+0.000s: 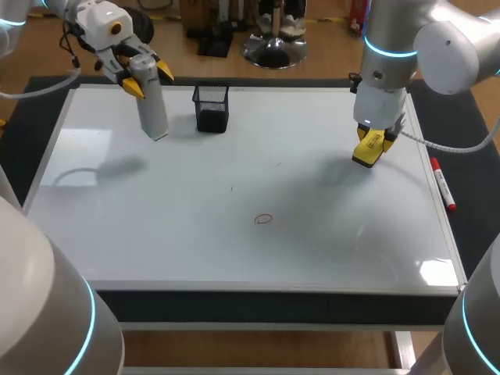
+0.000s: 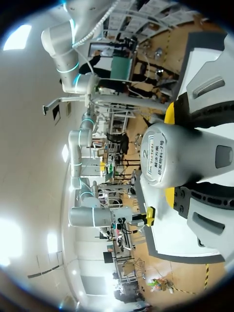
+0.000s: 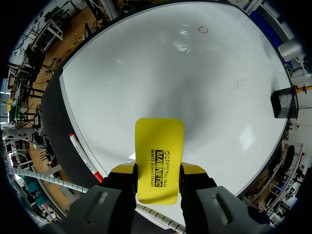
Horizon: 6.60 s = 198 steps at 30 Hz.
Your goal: Pick up the inspection probe, press it on each red-marked spot on the whiteboard one by one, put down the probe, pick up the eraser, and wipe off all the red marks.
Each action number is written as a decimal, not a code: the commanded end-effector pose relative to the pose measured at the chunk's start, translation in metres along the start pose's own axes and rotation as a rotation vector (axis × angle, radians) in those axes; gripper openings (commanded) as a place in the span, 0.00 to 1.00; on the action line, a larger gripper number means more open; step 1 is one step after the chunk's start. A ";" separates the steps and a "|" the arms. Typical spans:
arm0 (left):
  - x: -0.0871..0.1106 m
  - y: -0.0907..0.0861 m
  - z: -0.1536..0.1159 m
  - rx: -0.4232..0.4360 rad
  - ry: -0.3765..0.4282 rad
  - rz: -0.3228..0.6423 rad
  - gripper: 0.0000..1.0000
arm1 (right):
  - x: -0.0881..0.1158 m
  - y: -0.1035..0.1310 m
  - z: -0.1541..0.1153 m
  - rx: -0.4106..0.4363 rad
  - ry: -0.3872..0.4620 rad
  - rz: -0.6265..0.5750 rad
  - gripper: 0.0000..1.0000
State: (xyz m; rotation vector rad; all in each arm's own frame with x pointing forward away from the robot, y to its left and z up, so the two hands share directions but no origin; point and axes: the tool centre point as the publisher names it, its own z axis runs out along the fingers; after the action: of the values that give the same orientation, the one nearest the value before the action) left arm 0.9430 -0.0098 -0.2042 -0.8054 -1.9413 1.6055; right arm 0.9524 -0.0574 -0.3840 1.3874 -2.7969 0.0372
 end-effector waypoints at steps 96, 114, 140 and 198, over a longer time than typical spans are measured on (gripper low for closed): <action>-0.002 0.005 -0.010 0.020 0.008 -0.006 0.00 | -0.132 0.280 0.017 0.041 -0.029 -0.551 0.00; -0.002 0.005 -0.010 0.020 0.008 -0.006 0.00 | -0.119 0.276 0.040 0.017 0.020 -0.591 0.00; -0.002 0.005 -0.010 0.020 0.008 -0.006 0.00 | -0.069 0.238 0.044 0.027 0.070 -0.469 0.00; -0.002 0.005 -0.010 0.020 0.008 -0.006 0.00 | -0.167 0.127 0.000 -0.016 0.024 -0.607 0.00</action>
State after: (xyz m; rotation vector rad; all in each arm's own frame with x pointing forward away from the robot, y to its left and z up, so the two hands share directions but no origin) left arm 0.9435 -0.0066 -0.2066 -0.7907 -1.9385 1.6160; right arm 0.9302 0.1478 -0.3856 2.1550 -2.2580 0.0460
